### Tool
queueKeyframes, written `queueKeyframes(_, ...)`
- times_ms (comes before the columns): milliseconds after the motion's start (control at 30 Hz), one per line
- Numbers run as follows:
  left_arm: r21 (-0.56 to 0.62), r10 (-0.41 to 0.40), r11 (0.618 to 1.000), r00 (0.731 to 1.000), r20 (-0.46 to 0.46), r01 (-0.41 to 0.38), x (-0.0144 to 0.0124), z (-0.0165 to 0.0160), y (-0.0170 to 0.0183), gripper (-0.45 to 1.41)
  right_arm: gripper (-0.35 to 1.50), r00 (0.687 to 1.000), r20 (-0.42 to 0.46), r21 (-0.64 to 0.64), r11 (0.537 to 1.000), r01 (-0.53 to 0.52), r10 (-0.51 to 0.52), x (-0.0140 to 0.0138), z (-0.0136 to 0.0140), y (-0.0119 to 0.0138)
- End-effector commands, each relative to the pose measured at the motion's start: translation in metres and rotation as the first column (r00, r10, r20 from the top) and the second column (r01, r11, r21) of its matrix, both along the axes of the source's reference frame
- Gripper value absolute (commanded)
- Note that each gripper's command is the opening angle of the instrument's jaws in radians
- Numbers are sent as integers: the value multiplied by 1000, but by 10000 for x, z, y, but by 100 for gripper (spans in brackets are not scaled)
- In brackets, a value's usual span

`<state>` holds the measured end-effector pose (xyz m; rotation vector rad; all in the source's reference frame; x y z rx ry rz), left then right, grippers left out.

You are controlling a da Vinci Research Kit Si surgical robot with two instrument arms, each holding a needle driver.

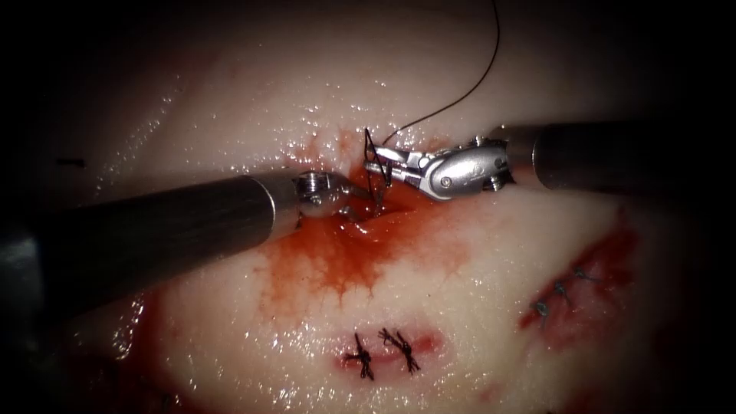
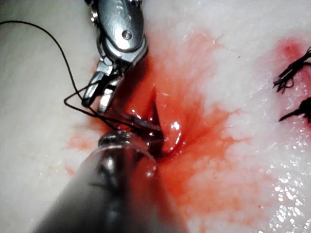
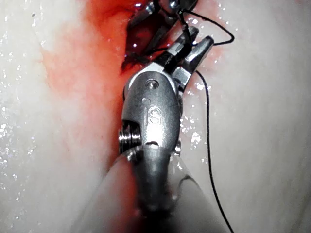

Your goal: Wound Closure

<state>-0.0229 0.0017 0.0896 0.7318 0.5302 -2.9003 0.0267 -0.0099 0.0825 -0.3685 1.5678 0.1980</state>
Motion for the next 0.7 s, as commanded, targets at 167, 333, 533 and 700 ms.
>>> queueKeyframes(167, -27, -151, 988, 988, 31, 152, 0, -33, -7, 44, -35, 1000, -3, 10, 1000, -9, 9, 9, 4, 4)
queueKeyframes(333, -47, -224, 973, 974, 36, 225, -6, -45, -23, 20, -35, 1000, -3, 28, 999, -15, 15, 6, 7, 6)
queueKeyframes(533, -33, -255, 966, 965, 64, 257, -33, -32, -34, 14, -35, 1000, -4, 119, 993, 3, -3, 1, 12, 11)
queueKeyframes(700, -27, -249, 967, 964, 92, 253, -48, -15, -43, 12, -35, 999, -37, 243, 970, 12, -3, 3, 18, 11)
